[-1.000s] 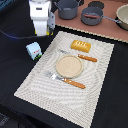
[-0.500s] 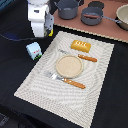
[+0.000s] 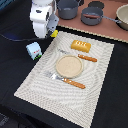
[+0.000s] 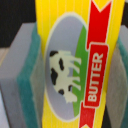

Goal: Interact with the objects in diverse but meaningful ways.

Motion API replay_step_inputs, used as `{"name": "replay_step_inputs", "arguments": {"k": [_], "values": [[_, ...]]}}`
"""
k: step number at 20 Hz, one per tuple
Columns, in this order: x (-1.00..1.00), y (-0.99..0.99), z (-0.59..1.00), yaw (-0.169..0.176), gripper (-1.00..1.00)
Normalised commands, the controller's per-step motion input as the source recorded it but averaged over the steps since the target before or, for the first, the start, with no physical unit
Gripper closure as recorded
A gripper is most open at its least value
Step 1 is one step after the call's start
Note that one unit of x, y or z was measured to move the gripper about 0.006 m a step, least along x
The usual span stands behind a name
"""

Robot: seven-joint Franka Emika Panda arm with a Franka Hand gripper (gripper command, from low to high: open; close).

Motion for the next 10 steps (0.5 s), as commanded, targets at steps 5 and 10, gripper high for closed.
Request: {"name": "replay_step_inputs", "arguments": {"k": [5, 10], "values": [[0.27, 0.06, -0.38, 0.000, 1.00], [0.02, 0.02, -0.14, 0.000, 1.00]]}}
